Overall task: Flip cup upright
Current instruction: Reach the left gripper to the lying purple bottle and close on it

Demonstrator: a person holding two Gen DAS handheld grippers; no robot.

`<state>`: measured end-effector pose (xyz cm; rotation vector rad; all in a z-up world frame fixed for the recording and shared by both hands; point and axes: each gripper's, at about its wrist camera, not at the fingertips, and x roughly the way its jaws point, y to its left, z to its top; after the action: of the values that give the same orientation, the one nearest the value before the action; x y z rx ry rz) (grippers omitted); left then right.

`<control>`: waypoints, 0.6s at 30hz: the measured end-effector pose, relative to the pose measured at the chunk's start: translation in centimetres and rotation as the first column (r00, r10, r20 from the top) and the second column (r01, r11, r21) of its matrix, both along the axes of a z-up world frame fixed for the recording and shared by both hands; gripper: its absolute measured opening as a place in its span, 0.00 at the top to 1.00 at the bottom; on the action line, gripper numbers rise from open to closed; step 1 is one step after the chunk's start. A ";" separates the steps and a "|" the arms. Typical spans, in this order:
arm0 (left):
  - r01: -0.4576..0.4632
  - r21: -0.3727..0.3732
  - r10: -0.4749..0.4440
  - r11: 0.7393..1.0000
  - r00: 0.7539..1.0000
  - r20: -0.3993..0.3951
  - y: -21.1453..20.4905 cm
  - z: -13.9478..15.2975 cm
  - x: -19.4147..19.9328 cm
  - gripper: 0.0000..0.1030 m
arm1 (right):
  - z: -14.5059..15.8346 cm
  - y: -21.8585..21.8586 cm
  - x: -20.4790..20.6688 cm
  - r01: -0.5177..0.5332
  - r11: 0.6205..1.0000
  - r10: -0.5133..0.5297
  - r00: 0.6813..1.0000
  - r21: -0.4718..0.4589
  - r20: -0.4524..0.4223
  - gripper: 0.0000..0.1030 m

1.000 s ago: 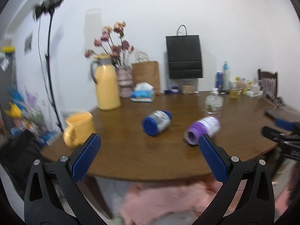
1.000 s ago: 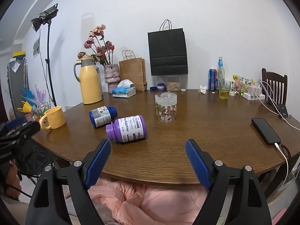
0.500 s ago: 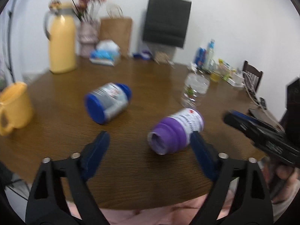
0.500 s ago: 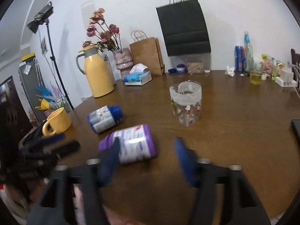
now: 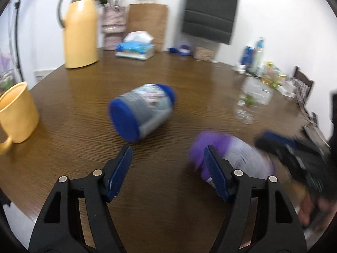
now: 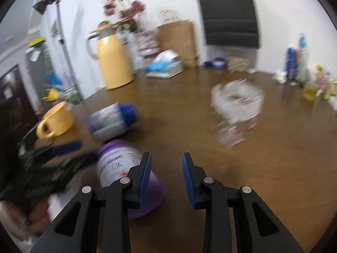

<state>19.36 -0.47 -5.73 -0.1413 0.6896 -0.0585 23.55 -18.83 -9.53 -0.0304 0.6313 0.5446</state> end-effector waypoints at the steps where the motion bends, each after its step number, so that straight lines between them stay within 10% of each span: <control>1: -0.021 0.002 0.021 1.000 1.000 -0.008 0.3 -0.2 0.4 0.35 | -0.2 0.6 -0.6 -0.019 1.000 0.019 1.000 -0.005 0.004 0.67; 7: -0.101 -0.044 0.099 0.994 0.994 -0.038 1.7 0.5 0.3 0.28 | -0.7 0.8 -2.2 0.030 0.999 -0.029 0.999 -0.030 0.027 0.67; 11: 0.050 -0.208 -0.067 0.977 0.995 -0.079 1.4 1.7 -0.9 0.13 | -1.1 -0.8 -2.7 0.096 0.995 -0.096 0.995 -0.012 0.017 0.67; 15: 0.319 -0.084 -0.329 0.944 0.932 -0.154 -2.7 1.3 -0.3 0.14 | -1.5 -2.5 -2.6 0.139 0.990 -0.139 0.990 0.018 -0.014 0.67; 18: 0.361 0.042 -0.341 0.932 0.908 -0.246 -4.9 -0.5 0.6 0.42 | -1.4 -3.2 -2.8 0.159 0.987 -0.159 0.987 0.018 -0.012 0.67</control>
<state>19.96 -5.37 -6.26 0.0639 0.9478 -0.3630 20.79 -22.00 -10.89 0.0404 0.6329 0.3964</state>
